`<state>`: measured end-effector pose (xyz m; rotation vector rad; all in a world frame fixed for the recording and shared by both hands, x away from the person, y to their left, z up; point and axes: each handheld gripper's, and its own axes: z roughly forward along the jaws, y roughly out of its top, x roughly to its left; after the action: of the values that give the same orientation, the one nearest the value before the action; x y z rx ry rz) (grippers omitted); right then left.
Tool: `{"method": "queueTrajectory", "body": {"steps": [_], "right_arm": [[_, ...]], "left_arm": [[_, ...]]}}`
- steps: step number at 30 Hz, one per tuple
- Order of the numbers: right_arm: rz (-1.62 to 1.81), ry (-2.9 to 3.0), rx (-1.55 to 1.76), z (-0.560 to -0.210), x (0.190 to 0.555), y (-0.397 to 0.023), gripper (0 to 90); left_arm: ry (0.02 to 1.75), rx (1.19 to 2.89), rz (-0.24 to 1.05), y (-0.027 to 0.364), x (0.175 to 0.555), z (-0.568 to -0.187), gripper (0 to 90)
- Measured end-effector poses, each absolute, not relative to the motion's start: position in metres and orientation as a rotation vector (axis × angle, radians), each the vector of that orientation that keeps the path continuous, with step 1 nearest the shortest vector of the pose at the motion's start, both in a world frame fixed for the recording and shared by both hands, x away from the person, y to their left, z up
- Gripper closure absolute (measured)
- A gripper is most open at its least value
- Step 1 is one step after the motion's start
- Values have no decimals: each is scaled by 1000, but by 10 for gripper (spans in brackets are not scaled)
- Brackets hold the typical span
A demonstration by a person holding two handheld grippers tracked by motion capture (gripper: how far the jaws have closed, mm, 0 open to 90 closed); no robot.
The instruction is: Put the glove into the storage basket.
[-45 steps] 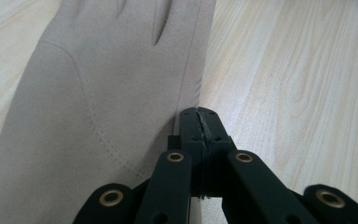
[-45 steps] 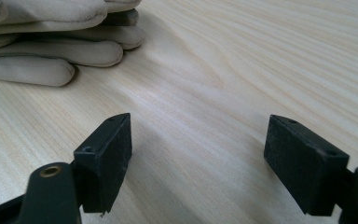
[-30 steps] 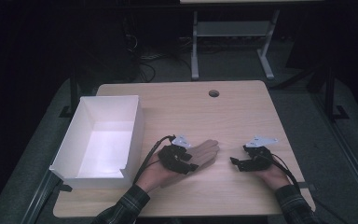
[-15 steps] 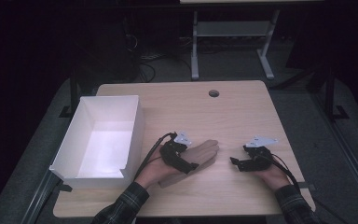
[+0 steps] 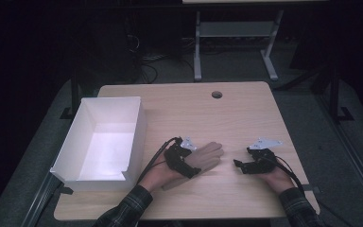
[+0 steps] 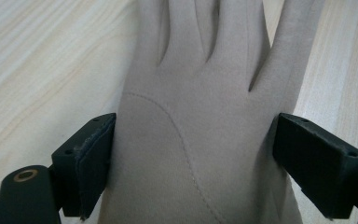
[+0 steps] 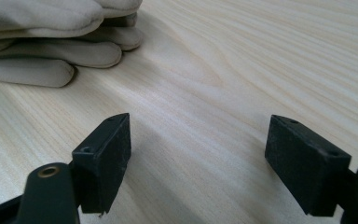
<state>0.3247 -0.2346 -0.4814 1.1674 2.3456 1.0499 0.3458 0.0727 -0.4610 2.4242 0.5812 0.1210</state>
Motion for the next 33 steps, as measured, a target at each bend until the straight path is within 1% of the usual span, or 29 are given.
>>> {"method": "queueTrajectory", "body": {"steps": [5, 7, 8, 14, 15, 16, 18, 22, 25, 29, 33], "right_arm": [[1052, 2345, 1170, -481, 325, -234, 219], [1052, 2344, 1171, -481, 324, -234, 219], [1052, 2344, 1170, -481, 325, -234, 219], [1050, 2344, 1174, -481, 324, -234, 219], [1050, 2344, 1173, -481, 324, -234, 219], [1050, 2344, 1174, -481, 324, -234, 219], [1051, 2344, 1174, -481, 324, -234, 219], [1050, 2344, 1174, -481, 324, -234, 219], [1051, 2344, 1174, -481, 324, -234, 219], [1052, 2344, 1175, -481, 324, -234, 219], [1053, 2342, 1175, -481, 324, -234, 219]], "left_arm": [[581, 2410, 105, 75, 346, -465, 141], [574, 2410, 105, 74, 345, -464, 163], [561, 2411, 90, 74, 344, -463, 192], [510, 2408, 40, 75, 341, -460, 476], [504, 2407, 20, 76, 340, -460, 538], [525, 2394, -19, 74, 339, -459, 579], [539, 2398, -37, 74, 339, -458, 624], [560, 2399, -50, 73, 340, -457, 654], [595, 2405, -70, 73, 342, -453, 657], [622, 2408, -64, 73, 342, -448, 657], [641, 2384, -77, 73, 342, -437, 661]]}}
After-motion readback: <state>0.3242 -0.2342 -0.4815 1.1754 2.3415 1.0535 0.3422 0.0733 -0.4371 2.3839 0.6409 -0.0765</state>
